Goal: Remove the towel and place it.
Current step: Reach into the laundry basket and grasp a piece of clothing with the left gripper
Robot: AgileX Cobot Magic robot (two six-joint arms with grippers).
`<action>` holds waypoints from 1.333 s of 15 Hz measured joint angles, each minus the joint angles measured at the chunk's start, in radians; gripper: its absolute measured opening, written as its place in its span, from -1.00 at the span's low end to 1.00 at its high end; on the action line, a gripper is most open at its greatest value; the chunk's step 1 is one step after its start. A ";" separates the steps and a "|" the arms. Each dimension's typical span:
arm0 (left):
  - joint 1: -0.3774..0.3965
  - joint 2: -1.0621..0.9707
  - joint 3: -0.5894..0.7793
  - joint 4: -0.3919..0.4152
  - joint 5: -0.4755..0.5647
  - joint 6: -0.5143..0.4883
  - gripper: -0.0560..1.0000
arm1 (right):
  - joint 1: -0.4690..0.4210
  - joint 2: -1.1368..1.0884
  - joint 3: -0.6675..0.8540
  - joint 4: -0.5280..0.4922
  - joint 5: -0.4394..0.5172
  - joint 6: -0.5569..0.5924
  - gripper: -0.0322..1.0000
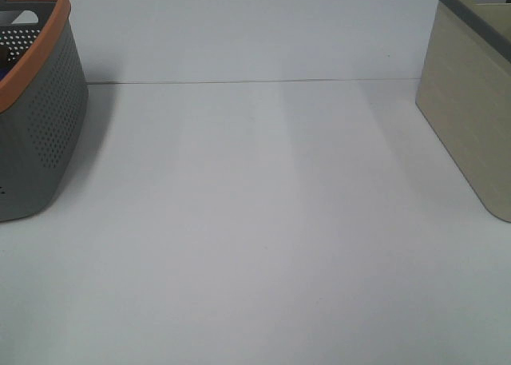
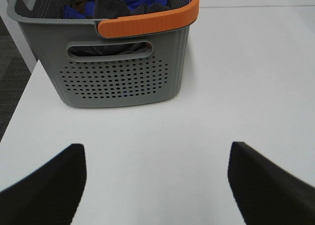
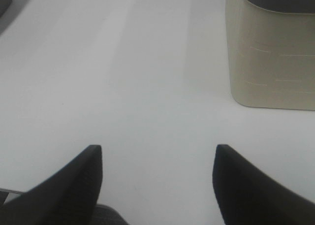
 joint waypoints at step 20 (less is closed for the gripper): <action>0.000 0.907 -0.693 -0.016 0.076 0.151 0.52 | 0.000 0.000 0.000 0.000 0.000 0.000 0.32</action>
